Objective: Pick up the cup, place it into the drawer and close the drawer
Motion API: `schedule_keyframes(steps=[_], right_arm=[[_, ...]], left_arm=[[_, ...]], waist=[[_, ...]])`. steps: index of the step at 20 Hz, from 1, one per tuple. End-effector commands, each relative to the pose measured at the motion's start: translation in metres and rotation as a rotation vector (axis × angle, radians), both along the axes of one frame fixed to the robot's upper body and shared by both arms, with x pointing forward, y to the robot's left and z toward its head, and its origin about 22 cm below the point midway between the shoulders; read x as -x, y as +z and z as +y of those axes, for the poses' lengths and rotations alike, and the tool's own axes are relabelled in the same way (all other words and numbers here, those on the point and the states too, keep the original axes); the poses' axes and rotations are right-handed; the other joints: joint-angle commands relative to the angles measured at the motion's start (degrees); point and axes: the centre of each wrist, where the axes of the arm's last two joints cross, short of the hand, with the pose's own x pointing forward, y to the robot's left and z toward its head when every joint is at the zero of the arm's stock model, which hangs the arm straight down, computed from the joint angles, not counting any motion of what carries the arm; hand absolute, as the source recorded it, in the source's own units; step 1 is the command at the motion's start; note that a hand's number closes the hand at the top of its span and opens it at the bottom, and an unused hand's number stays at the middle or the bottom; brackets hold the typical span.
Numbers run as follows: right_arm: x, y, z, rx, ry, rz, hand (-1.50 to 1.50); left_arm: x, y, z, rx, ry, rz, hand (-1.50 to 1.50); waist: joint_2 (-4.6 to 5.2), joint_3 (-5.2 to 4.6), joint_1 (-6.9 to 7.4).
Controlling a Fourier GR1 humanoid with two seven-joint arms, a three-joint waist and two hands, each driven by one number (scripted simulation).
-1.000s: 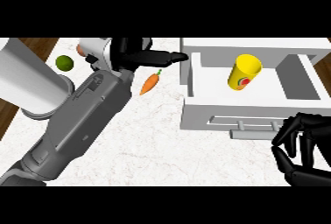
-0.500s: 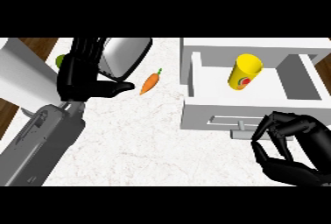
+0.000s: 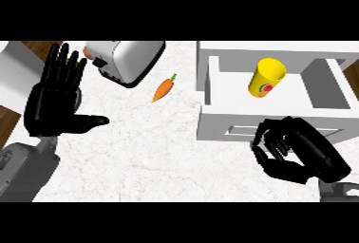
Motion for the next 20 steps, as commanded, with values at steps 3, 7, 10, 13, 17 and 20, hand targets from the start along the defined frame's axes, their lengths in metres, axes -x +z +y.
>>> schedule_keyframes(steps=[3,7,10,13,17,20], right_arm=[[-0.03,-0.047,0.013,0.135,0.019,-0.012,1.5],[-0.047,-0.066,0.013,0.173,-0.014,0.019,-1.5],[-0.054,-0.074,0.032,0.24,-0.002,0.041,-1.5],[-0.077,-0.098,0.031,0.244,-0.023,0.064,-1.5],[-0.088,-0.13,0.015,0.245,-0.029,0.087,-1.5],[-0.119,-0.105,0.025,0.199,-0.032,0.09,-1.5]], left_arm=[[0.021,-0.009,0.048,-0.009,0.021,-0.006,-1.5],[0.048,-0.023,0.049,-0.002,0.026,0.008,-1.5],[0.041,-0.026,0.063,0.012,0.035,-0.003,-1.5],[0.031,-0.033,0.074,0.009,0.032,-0.013,-1.5],[0.043,-0.032,0.076,0.017,0.026,0.008,-1.5],[0.058,-0.042,0.088,0.016,-0.003,0.004,-1.5]], waist=[[0.15,0.0,-0.68],[0.03,0.0,-0.84],[0.07,-0.02,-1.31],[0.23,-0.01,-1.32],[0.22,0.02,-1.07],[0.19,0.01,-0.88]])
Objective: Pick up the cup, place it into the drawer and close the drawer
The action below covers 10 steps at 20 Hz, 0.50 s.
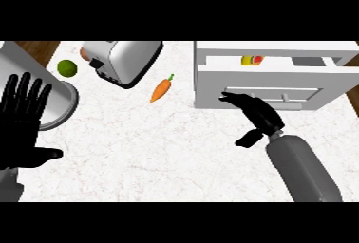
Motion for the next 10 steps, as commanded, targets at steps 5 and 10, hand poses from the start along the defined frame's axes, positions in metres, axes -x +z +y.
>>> schedule_keyframes(steps=[5,10], right_arm=[[-0.043,-0.006,-0.014,-0.046,-0.033,0.082,-1.5],[-0.071,0.031,-0.044,-0.042,-0.037,0.094,-1.5]], left_arm=[[0.013,-0.003,0.006,0.012,-0.015,-0.002,-1.5],[0.01,-0.012,-0.004,0.015,-0.058,-0.005,-1.5]], waist=[[0.69,0.15,1.53],[0.95,0.16,1.88]])
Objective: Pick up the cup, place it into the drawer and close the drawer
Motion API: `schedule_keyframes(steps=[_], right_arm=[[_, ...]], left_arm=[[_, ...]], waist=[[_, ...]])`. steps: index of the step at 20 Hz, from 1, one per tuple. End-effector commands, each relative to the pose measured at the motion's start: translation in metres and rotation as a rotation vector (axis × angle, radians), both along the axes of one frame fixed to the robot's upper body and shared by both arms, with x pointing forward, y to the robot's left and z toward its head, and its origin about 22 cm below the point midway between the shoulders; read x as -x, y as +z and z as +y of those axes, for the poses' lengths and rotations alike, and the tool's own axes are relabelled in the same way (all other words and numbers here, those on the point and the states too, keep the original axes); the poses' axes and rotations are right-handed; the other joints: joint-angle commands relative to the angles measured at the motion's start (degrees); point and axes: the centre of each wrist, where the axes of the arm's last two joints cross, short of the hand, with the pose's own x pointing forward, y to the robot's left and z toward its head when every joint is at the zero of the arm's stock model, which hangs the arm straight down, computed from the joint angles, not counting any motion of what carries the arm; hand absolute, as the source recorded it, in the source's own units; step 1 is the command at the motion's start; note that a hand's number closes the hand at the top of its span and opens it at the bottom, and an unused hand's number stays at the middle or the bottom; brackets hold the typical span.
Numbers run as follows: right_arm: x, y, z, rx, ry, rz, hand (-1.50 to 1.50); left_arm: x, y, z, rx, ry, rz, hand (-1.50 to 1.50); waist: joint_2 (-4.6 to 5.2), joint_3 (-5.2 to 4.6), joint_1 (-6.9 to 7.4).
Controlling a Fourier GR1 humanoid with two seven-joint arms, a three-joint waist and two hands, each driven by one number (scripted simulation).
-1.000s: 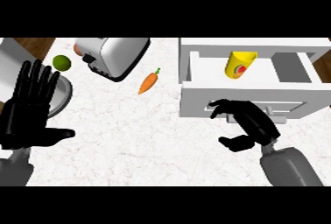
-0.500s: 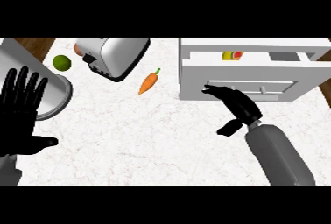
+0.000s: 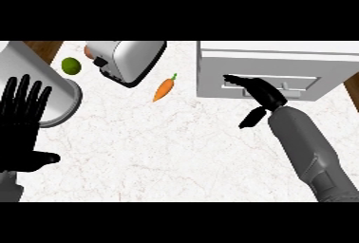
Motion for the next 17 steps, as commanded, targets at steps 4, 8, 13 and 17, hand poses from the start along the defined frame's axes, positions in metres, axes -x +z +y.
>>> schedule_keyframes(steps=[4,8,13,17], right_arm=[[-0.027,0.036,-0.026,0.031,-0.073,0.04,-1.5],[-0.031,0.043,-0.032,-0.003,-0.076,0.038,-1.5],[-0.026,0.044,-0.059,-0.005,-0.103,0.028,-1.5],[-0.031,0.05,-0.052,0.017,-0.078,0.031,-1.5]], left_arm=[[-0.006,-0.013,-0.008,0.01,0.0,-0.011,-1.5],[-0.009,-0.007,0.004,-0.011,-0.03,0.002,-1.5],[-0.011,-0.008,-0.004,-0.02,-0.05,-0.015,-1.5],[-0.019,0.001,0.0,-0.029,-0.028,-0.026,-1.5]], waist=[[1.58,0.25,1.66],[1.91,0.28,2.31],[2.23,0.31,2.89],[2.17,0.32,3.02]])
